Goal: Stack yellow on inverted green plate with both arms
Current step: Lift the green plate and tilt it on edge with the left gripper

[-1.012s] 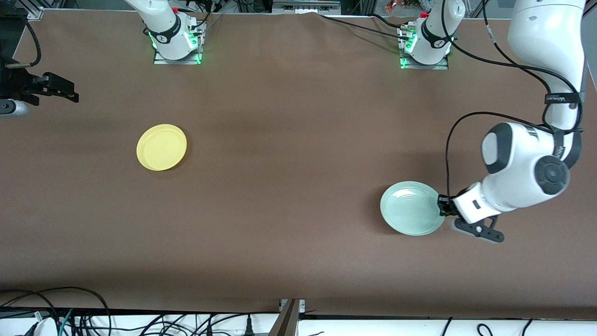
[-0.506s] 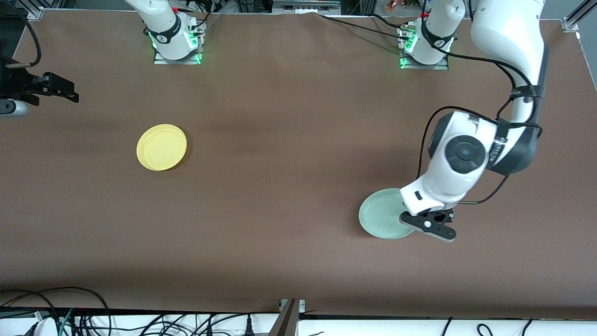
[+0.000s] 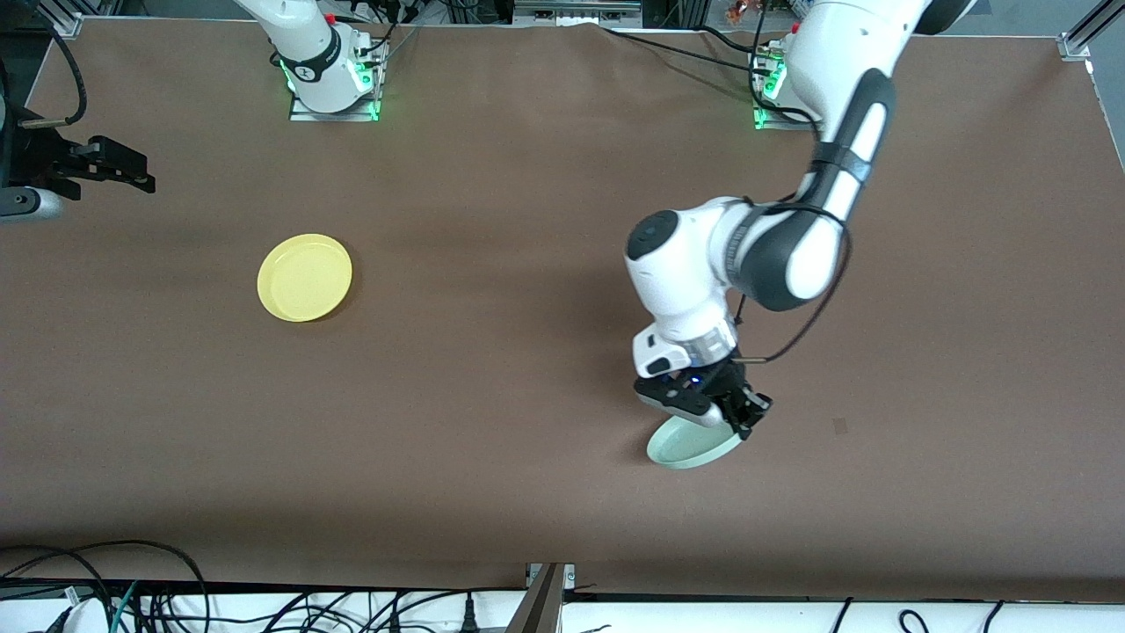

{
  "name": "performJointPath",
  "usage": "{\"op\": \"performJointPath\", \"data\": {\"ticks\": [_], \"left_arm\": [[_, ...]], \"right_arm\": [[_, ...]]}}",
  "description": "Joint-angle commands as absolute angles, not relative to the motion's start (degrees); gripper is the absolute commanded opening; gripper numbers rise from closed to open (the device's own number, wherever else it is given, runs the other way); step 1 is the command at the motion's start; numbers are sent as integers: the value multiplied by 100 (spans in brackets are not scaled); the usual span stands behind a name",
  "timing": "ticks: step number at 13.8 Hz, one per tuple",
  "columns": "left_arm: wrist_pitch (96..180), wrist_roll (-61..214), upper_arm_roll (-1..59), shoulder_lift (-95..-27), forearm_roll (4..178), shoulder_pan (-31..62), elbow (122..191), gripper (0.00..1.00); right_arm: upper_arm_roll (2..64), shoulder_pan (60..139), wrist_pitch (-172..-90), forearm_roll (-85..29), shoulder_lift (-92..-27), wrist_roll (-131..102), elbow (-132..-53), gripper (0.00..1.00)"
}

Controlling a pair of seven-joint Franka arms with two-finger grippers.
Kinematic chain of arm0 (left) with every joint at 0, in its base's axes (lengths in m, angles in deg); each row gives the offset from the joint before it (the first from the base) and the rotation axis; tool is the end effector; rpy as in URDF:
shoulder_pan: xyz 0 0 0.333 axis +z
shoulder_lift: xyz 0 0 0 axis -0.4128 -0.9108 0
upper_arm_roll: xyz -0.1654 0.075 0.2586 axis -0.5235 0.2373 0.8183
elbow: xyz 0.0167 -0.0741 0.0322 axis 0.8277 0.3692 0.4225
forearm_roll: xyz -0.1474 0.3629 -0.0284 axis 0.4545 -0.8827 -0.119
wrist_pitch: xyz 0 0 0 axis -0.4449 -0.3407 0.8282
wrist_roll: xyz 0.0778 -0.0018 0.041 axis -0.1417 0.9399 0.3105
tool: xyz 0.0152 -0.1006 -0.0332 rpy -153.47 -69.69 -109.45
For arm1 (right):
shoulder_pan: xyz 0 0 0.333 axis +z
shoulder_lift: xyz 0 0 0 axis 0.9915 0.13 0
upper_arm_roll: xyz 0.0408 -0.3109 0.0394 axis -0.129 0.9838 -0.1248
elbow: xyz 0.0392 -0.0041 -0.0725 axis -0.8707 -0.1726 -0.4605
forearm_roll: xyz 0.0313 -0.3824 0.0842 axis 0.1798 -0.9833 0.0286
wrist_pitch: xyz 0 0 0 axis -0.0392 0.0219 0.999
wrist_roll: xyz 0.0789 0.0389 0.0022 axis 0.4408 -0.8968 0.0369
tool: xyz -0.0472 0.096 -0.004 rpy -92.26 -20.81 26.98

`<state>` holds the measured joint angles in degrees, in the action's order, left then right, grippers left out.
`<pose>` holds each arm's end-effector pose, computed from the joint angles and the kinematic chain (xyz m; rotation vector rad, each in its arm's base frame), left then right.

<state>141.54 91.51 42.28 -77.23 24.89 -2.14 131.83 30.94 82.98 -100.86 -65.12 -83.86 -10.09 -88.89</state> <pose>0.6738 -0.3463 0.3278 -2.2690 0.7645 -0.5201 0.5352 -0.0279 0.5858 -3.1190 -0.1754 0.2473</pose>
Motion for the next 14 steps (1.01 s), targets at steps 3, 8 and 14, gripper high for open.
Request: {"op": "performJointPath", "data": {"ticks": [3,8,14], "left_arm": [[13943,9531,4528,-8149,1677,-768,12836,0],[13707,9645,5197,-8439,1659,-1648,12739,0],[12890,10550,5188,-8869,1316,-2228,12695,0]], "right_arm": [[3091,8314,-9984,-6429,-8301,-1057,-8746,100],[3099,8297,-9984,-6429,-8301,-1048,-8746,100],[3099,8306,-9984,-6429,-8301,-1048,-8746,100]]}}
